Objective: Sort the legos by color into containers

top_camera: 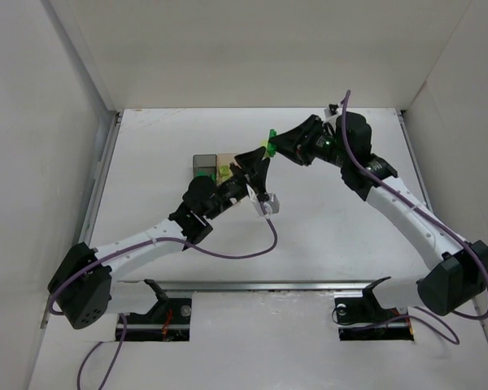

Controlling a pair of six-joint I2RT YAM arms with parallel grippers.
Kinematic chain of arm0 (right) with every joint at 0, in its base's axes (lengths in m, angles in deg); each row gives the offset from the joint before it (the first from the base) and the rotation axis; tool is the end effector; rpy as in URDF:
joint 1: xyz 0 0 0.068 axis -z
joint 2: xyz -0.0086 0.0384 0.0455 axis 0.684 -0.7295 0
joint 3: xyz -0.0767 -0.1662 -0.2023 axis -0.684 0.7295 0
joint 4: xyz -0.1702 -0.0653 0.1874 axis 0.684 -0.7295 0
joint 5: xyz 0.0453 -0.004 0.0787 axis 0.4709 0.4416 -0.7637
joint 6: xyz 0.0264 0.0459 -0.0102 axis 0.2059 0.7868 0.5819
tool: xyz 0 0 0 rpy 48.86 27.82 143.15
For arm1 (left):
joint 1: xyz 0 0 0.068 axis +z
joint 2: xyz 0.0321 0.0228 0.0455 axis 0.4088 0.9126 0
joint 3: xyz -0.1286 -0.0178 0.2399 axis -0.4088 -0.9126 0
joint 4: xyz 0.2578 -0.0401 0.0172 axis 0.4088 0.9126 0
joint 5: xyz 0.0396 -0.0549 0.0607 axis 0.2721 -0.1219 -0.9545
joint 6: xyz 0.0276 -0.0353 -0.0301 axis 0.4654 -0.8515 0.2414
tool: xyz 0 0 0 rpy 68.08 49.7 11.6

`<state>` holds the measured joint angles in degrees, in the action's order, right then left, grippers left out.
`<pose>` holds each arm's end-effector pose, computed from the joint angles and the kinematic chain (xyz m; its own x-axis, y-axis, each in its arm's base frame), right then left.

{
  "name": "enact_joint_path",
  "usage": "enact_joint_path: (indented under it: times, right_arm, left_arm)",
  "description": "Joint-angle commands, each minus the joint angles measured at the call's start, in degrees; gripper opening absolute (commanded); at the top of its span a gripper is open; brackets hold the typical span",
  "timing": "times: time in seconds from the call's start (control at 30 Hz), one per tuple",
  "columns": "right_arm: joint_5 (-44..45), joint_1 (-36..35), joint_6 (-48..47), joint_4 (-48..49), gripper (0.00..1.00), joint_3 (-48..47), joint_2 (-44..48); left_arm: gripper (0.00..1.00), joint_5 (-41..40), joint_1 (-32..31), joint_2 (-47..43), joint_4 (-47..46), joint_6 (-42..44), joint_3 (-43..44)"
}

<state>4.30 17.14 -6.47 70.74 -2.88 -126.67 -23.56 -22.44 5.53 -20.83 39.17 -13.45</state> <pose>0.2757 0.1490 0.3827 -0.7504 0.5987 -0.2801 -0.0793 0.3391 0.9374 0.1868 -0.2085 0.3330 0.8693 0.3893 -0.3045 0.1238 0.4250 0.8967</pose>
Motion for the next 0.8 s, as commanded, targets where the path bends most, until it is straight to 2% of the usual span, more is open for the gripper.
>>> enact_joint_path:
  times: [0.0,0.1,0.3,0.43,0.5,0.6,0.67,0.7,0.73,0.77]
  right_arm:
    - [-1.8,0.2,-0.3,2.7,0.00,0.6,-0.5]
    - [-1.8,1.8,-1.6,2.7,0.00,0.6,-0.5]
    - [-1.7,3.8,-4.5,2.7,0.00,0.6,-0.5]
    - [-2.3,3.8,-6.4,2.7,0.00,-0.7,-4.3]
    - [-3.1,3.8,-7.1,2.7,0.00,-2.2,-6.5]
    - [-5.0,2.4,-7.1,2.7,0.00,-5.4,-10.4]
    - [-5.0,1.6,-7.1,2.7,0.00,-6.5,-11.1]
    - [-5.0,1.0,-7.1,2.7,0.00,-6.5,-11.1]
    - [-5.0,1.0,-7.1,2.7,0.00,-6.5,-11.1]
    - [-5.0,0.4,-7.1,2.7,0.00,-7.0,-11.1]
  left_arm:
    - [0.00,-5.9,-0.2,-1.2,2.9,-2.5,3.1]
    - [0.00,-11.3,0.6,-2.4,7.1,-4.3,2.5]
    - [0.00,-16.2,4.9,-6.1,20.2,-6.8,-0.2]
    - [0.00,-19.1,4.9,-10.7,26.6,-11.9,-1.5]
    - [0.00,-22.6,4.9,-11.5,31.0,-17.3,-1.0]
    - [0.00,-25.0,5.4,-13.1,31.8,-20.1,-1.0]
    - [0.02,-23.2,4.4,-15.1,29.4,-16.4,-2.0]
    - [0.22,-21.5,3.2,-15.1,28.3,-14.1,-2.7]
    - [0.47,-21.5,3.2,-15.8,25.8,-12.2,-3.3]
    - [0.82,-20.7,2.5,-15.2,24.8,-9.4,-3.3]
